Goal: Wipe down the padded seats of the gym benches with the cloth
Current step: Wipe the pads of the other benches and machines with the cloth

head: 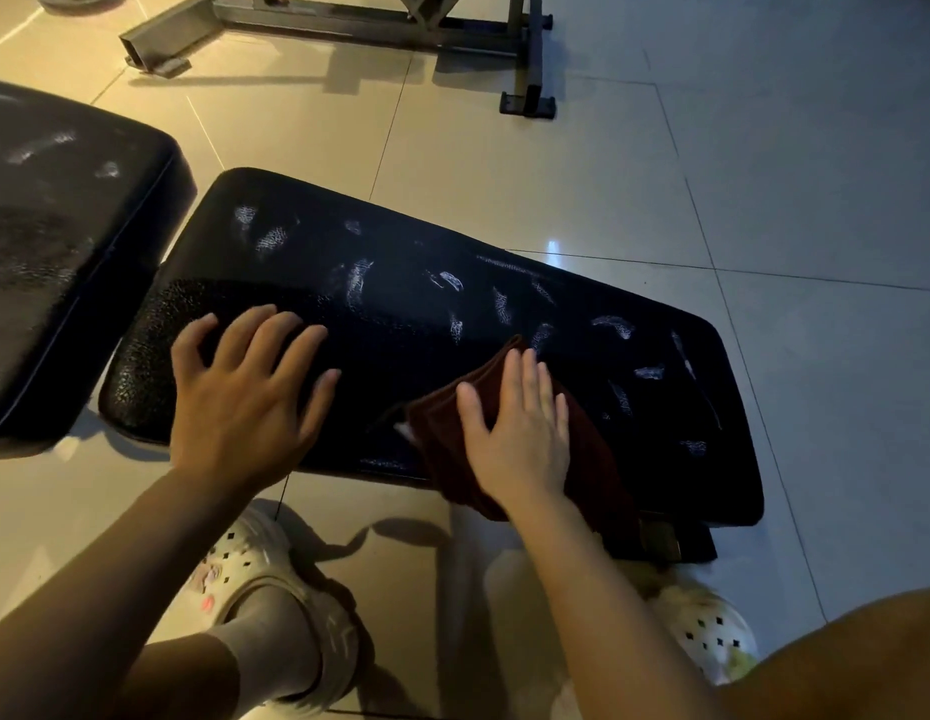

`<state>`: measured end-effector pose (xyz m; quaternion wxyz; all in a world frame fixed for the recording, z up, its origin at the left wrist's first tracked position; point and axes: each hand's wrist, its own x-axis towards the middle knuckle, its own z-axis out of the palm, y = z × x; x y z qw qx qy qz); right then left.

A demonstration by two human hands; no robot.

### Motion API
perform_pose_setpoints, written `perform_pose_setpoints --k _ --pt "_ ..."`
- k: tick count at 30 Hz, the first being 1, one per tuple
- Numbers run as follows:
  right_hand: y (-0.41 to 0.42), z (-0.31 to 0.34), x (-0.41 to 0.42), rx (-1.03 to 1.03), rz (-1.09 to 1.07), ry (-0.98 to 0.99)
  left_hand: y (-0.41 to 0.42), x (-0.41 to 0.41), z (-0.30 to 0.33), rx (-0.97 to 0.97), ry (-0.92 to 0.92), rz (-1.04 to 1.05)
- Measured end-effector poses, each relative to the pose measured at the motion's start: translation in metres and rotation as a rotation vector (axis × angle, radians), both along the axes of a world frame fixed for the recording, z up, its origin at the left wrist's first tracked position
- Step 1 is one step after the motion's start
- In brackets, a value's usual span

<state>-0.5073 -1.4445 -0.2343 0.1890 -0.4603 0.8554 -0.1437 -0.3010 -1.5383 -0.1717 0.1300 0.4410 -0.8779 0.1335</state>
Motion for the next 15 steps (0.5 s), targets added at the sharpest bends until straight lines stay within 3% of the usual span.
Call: perform_pose_setpoints --k 4,11,15 --pt "-0.003 -0.002 -0.017 -0.021 -0.068 0.015 0.000 0.002 -0.008 -0.076 0.013 -0.062" --pt "0.009 0.010 0.031 -0.155 0.297 -0.010 -0.002 0.001 -0.009 -0.073 0.009 -0.069" --pt "0.001 -0.001 -0.010 -0.073 0.129 0.012 -0.002 0.002 -0.004 0.002 0.017 -0.031"
